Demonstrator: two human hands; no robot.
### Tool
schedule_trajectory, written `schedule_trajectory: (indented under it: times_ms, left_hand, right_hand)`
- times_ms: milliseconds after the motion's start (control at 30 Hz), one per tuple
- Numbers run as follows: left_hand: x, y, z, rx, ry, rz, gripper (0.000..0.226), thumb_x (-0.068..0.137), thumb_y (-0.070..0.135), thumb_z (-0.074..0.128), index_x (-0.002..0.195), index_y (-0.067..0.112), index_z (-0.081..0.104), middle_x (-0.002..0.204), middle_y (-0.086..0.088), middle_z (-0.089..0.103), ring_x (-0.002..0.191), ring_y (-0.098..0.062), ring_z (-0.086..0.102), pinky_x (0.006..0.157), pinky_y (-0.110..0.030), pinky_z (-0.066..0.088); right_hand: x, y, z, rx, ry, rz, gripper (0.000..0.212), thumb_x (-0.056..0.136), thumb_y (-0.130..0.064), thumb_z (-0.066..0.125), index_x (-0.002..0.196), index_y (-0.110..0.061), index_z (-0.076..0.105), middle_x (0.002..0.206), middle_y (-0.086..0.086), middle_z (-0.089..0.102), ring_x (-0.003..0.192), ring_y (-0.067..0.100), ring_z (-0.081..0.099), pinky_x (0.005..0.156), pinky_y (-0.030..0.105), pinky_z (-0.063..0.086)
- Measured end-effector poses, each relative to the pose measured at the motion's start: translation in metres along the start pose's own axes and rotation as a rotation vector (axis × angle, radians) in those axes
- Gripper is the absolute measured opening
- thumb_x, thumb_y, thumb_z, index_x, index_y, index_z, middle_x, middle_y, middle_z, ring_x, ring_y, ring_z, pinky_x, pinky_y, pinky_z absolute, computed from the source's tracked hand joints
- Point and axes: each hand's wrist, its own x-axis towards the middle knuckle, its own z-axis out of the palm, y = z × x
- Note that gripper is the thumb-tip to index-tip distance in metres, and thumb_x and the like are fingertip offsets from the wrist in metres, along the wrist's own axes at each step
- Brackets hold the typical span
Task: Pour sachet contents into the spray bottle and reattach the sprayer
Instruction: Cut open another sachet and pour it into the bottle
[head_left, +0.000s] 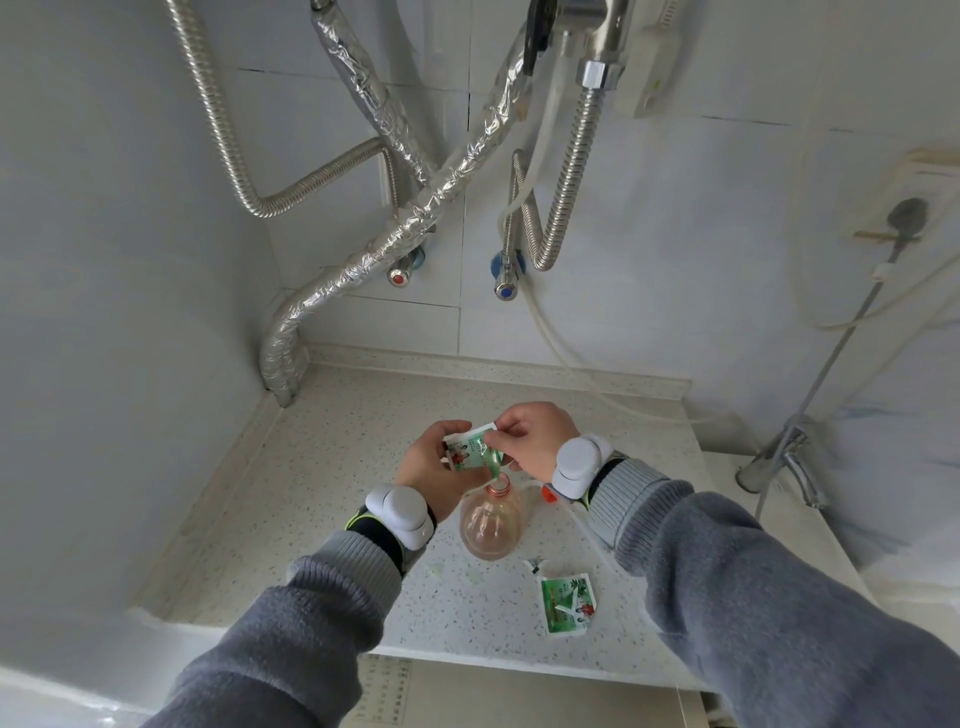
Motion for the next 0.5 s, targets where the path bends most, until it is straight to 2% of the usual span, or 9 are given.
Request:
schedule_trajectory:
  times_ms: [200, 367, 500]
  left_hand:
    - [0.0, 0.002, 0.002, 0.057, 0.004, 0.036, 0.057, 0.067, 0.008, 0.085, 0.114, 0.025, 0.058, 0.096, 0.002, 0.068, 0.079, -0.012, 0.069, 0.056, -0.017, 0.054]
    - [0.001, 0.002, 0.003, 0.139, 0.016, 0.072, 0.059, 0.066, 0.011, 0.085, 0.116, 0.025, 0.058, 0.098, 0.004, 0.068, 0.084, -0.012, 0.068, 0.065, -0.024, 0.058]
    - [0.001, 0.003, 0.004, 0.164, 0.015, 0.093, 0.06, 0.066, 0.012, 0.086, 0.117, 0.025, 0.058, 0.096, 0.008, 0.067, 0.083, -0.008, 0.068, 0.065, -0.02, 0.056]
  right_hand:
    - [-0.005, 0.002, -0.001, 0.026, 0.016, 0.007, 0.004, 0.083, -0.027, 0.073, 0.084, -0.027, 0.069, 0.073, -0.009, 0.074, 0.053, 0.007, 0.069, 0.05, 0.02, 0.055]
    - [-0.008, 0.003, -0.002, 0.042, 0.034, 0.008, 0.004, 0.084, -0.027, 0.072, 0.086, -0.026, 0.07, 0.073, -0.006, 0.075, 0.052, 0.008, 0.069, 0.05, 0.022, 0.056]
    - [-0.012, 0.003, -0.001, 0.049, 0.045, 0.0, 0.005, 0.084, -0.027, 0.073, 0.084, -0.027, 0.068, 0.072, -0.007, 0.074, 0.051, 0.004, 0.068, 0.047, 0.016, 0.052]
